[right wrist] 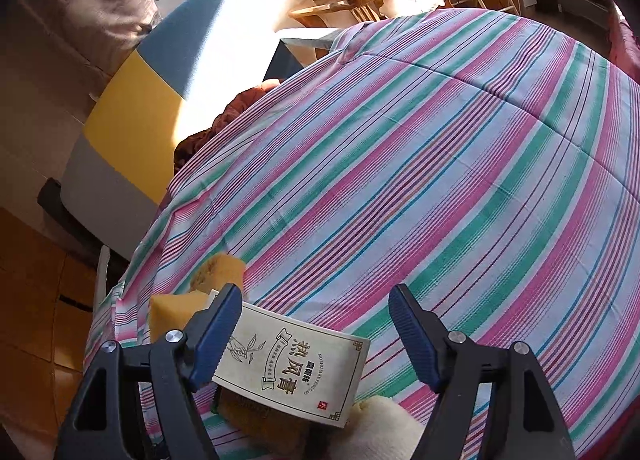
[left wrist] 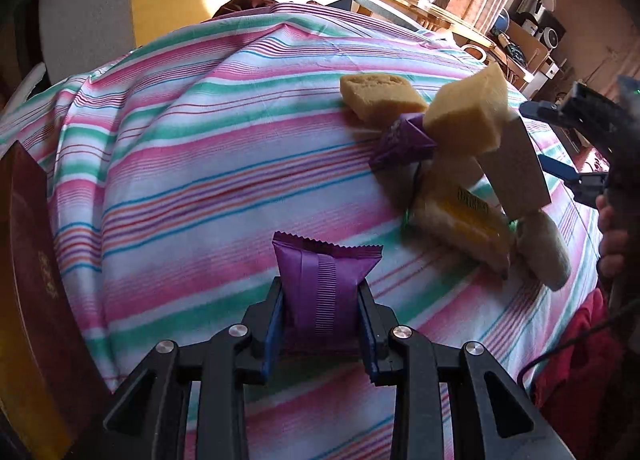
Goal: Organize objects
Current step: 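Lift the purple snack over the tray with left tool while right tool lifts the white cream box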
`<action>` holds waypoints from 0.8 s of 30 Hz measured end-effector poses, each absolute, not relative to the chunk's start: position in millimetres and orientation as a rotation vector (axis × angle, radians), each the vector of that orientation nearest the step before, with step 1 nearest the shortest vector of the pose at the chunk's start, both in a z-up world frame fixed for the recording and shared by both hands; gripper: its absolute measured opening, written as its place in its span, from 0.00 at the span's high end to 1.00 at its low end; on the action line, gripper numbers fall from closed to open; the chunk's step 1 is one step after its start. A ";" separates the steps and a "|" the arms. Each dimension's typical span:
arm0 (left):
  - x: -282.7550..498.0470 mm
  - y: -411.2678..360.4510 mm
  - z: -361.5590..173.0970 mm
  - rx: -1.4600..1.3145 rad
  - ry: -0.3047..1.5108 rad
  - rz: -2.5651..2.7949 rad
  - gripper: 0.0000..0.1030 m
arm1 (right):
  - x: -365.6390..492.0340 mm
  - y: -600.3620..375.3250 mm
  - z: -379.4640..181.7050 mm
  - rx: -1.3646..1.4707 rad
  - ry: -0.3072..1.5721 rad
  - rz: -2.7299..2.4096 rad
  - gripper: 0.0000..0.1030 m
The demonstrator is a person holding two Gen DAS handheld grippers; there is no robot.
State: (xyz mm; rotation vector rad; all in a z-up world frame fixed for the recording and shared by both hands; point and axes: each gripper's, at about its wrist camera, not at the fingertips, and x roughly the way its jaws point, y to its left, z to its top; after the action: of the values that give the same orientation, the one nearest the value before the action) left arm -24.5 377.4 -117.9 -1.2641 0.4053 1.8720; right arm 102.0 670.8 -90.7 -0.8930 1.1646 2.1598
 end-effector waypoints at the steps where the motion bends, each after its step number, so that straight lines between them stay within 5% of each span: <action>1: -19.8 373.7 -117.9 -1.258 0.414 1.872 0.68 | 99.8 669.3 -93.1 -0.909 1.197 2.177 0.25; 6: -2.3 351.1 -115.8 -1.257 0.426 1.868 0.68 | 81.6 647.2 -98.2 -1.029 1.359 2.317 0.24; 12: 12.7 331.0 -113.7 -1.251 0.455 1.884 0.68 | 57.3 605.6 -92.6 -1.229 1.244 2.467 0.24; 24: 30.3 300.3 -103.7 -1.237 0.433 1.888 0.68 | 48.2 555.2 -80.0 -1.359 0.683 2.539 0.20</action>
State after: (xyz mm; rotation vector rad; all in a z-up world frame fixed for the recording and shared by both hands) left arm 30.3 300.3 -103.7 -1.2368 0.4330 1.8880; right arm 48.2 555.2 -80.0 -1.3591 0.6826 2.5392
